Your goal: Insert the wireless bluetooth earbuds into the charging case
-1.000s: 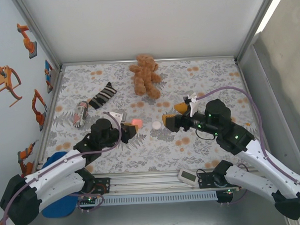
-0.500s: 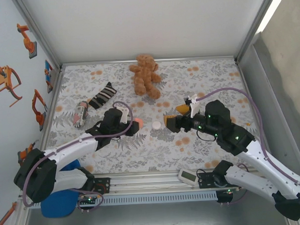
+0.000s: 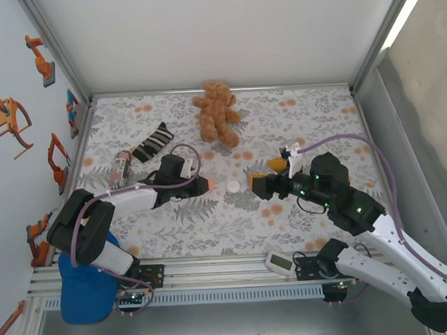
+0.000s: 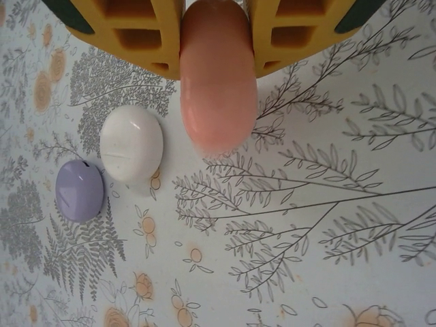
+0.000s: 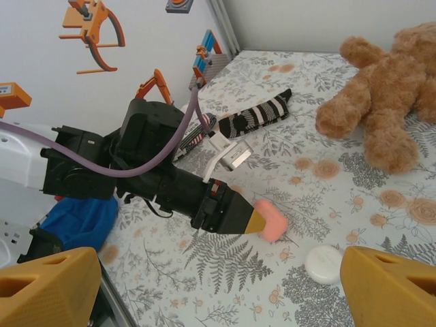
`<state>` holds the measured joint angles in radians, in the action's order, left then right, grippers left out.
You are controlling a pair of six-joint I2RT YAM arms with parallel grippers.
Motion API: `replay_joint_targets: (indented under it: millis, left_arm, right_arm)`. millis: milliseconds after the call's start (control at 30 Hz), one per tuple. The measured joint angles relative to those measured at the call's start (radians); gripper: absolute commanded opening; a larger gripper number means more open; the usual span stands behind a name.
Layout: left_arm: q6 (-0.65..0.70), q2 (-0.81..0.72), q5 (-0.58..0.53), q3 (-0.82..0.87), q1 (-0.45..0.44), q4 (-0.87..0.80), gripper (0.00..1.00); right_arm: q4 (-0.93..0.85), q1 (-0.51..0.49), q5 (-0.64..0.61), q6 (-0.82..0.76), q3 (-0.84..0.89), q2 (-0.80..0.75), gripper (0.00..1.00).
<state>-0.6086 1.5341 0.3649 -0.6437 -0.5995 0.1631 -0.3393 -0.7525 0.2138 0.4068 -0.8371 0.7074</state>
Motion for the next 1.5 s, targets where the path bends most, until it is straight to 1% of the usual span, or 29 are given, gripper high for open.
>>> replay_joint_targets:
  millis: [67, 167, 267, 333, 367, 433, 700, 1000, 1200, 1333, 1500]
  left_arm:
    - [-0.012, 0.035, 0.02, -0.011, 0.0, 0.024, 0.02]
    - [-0.031, 0.081, 0.045, -0.016, 0.0, 0.06, 0.08]
    - [-0.049, 0.103, 0.066, -0.016, 0.001, 0.097, 0.11]
    - [-0.058, 0.109, 0.073, -0.016, 0.001, 0.11, 0.2]
    - [-0.061, 0.11, 0.074, -0.016, 0.001, 0.113, 0.23]
    - [-0.067, 0.111, 0.074, -0.016, 0.001, 0.114, 0.25]
    - [-0.072, 0.111, 0.058, -0.016, 0.001, 0.111, 0.41]
    - [-0.07, 0.098, 0.023, -0.016, 0.005, 0.097, 0.45]
    - [-0.053, 0.004, -0.001, -0.006, 0.006, 0.071, 0.51]
    - [-0.024, -0.126, -0.046, 0.006, 0.006, 0.026, 0.59]
    - [0.043, -0.33, -0.15, 0.01, 0.006, -0.069, 0.68]
  right_arm:
    - [-0.007, 0.0, -0.005, 0.0, 0.0, -0.008, 0.9]
    - [-0.016, 0.0, -0.014, 0.0, 0.001, -0.013, 0.9]
    - [-0.016, 0.0, -0.022, 0.0, 0.001, -0.013, 0.9]
    - [-0.016, 0.0, -0.026, 0.0, 0.001, -0.013, 0.9]
    - [-0.016, 0.0, -0.026, 0.0, 0.001, -0.013, 0.9]
    - [-0.016, 0.0, -0.029, 0.0, 0.001, -0.013, 0.9]
    - [-0.023, 0.0, -0.035, 0.0, 0.005, -0.013, 0.9]
    - [-0.035, 0.0, -0.061, -0.001, 0.005, -0.013, 0.9]
    - [-0.055, 0.0, -0.097, -0.014, 0.005, -0.005, 0.91]
    - [-0.064, 0.0, -0.131, -0.039, 0.004, 0.029, 0.95]
    - [-0.074, 0.025, -0.183, -0.08, -0.011, 0.089, 0.99]
